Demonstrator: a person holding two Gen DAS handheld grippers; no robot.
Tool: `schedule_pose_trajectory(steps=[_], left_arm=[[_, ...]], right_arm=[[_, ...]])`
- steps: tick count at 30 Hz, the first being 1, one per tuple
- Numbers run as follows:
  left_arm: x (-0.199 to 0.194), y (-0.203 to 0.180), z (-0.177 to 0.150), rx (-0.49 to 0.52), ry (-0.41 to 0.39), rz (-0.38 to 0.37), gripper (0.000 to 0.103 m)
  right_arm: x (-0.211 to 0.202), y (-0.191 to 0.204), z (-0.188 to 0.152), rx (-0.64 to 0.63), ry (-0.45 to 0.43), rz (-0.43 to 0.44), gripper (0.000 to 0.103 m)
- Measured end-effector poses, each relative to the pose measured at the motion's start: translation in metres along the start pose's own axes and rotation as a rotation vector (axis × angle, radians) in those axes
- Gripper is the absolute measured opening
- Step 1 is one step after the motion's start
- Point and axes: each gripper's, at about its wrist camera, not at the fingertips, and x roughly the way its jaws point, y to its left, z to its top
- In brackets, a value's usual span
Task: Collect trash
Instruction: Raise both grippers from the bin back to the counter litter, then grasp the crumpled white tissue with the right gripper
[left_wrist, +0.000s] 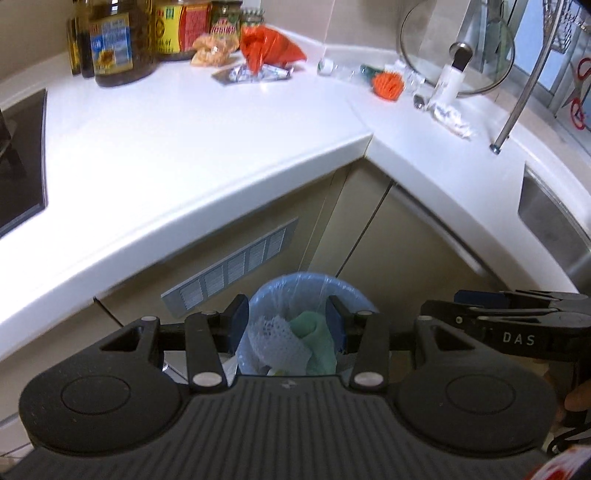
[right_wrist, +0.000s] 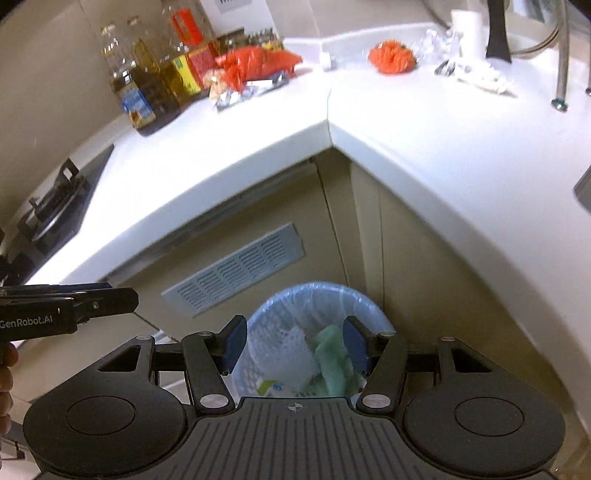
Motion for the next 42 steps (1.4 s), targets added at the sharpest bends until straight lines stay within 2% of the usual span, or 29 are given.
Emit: schedule_pose_trajectory(steps=[11,16,25,35,42], left_arm=[[-0.009,-0.005,0.036,-0.016,-0.131,0.034,0.042],[-0.002,-0.008,0.062,-0.029,-0.188,0.064,0.042],[0.030,-0.028,0.115,-0.031,-0.240,0.105,0.042],[0.071,-0.043,0.157,-0.019,-0.256,0.149,0.042],[0.087,-0.043,0.178,-0.017,-0.264,0.177,0.043]], right_arm=[[-0.017,-0.024,0.039,-0.017,-0.102,-0.013,0.058],[-0.017,-0.052,0.072,-0.022,-0.153,-0.038,0.058],[-0.013,-0.119,0.137,-0.027,-0.260,-0.131,0.058],[0.019,-0.176,0.199,-0.122,-0.327,-0.230,0.058],[0.057,-0.203,0.229,-0.178,-0.299,-0.242,0.058]])
